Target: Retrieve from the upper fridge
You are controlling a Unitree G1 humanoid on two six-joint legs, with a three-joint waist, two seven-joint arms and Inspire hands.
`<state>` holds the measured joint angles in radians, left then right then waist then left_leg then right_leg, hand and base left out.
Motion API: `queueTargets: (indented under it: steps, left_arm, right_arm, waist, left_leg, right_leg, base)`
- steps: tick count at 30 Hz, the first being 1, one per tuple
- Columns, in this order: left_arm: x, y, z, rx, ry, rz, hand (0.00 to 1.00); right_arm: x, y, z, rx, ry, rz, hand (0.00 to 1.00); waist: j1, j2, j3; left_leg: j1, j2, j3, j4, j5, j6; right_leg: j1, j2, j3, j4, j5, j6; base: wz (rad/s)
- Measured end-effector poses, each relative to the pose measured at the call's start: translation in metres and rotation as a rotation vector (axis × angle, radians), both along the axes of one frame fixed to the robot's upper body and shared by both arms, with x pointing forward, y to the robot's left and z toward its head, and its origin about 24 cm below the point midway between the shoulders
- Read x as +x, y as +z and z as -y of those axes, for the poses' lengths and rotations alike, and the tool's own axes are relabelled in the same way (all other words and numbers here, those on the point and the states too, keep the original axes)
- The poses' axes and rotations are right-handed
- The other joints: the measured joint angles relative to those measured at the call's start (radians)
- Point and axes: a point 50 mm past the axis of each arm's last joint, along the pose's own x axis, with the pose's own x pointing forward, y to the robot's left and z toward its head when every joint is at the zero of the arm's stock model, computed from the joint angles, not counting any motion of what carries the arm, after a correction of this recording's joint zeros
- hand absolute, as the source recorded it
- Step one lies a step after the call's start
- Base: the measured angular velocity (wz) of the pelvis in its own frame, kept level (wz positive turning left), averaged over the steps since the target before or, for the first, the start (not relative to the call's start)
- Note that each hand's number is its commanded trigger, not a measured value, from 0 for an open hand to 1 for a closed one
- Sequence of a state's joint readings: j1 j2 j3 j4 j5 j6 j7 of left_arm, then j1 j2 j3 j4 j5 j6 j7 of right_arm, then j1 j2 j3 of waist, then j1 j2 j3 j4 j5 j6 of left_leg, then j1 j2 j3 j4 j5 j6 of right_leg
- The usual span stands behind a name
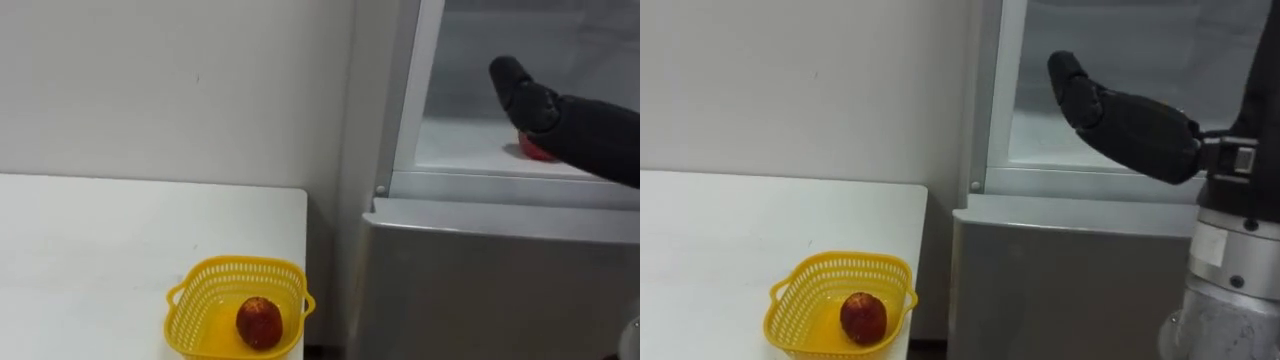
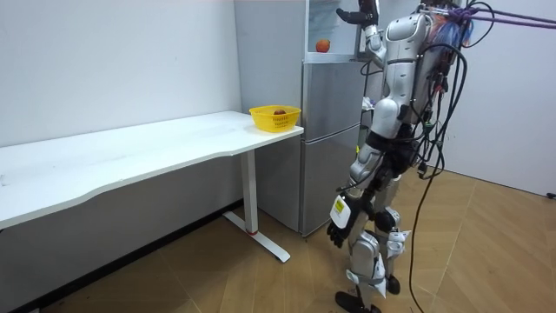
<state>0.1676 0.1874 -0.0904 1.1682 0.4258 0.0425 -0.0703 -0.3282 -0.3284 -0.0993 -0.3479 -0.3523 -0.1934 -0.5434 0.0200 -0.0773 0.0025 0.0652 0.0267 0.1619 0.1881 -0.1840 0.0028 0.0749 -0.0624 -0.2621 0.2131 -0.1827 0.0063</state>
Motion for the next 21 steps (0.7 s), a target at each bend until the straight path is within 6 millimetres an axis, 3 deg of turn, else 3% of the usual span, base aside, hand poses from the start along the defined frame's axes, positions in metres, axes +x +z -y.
queueTargets:
  steps: [9, 15, 21]
  left_arm:
    - [-0.002, 0.001, -0.005, 0.006, 0.038, 0.003, 0.00]
    - [0.000, 0.002, -0.007, 0.009, 0.035, 0.006, 0.00]
    - [-0.007, 0.003, -0.011, 0.003, 0.043, -0.017, 0.00]
  right_arm:
    - [0.008, -0.007, 0.018, 0.028, -0.047, -0.066, 0.00]
    - [0.019, -0.019, 0.029, 0.022, -0.094, -0.146, 0.00]
    - [0.029, -0.027, 0.042, 0.026, -0.088, -0.239, 0.00]
  waist:
    - [0.004, -0.012, -0.0039]
    - [0.000, -0.024, 0.0009]
    - [0.010, -0.031, -0.0006]
  left_leg:
    - [0.001, 0.002, -0.003, -0.001, -0.002, -0.003]
    - [-0.006, 0.003, -0.010, 0.001, -0.003, -0.004]
    - [-0.003, 0.011, -0.013, 0.002, -0.003, -0.005]
  right_leg:
    - [0.013, 0.005, -0.015, -0.026, 0.003, 0.000]
    - [0.014, 0.004, -0.033, -0.025, 0.003, 0.000]
    - [0.026, 0.004, -0.039, -0.024, 0.003, 0.000]
  base:
    - [0.01]
    - [0.08]
    - [0.02]
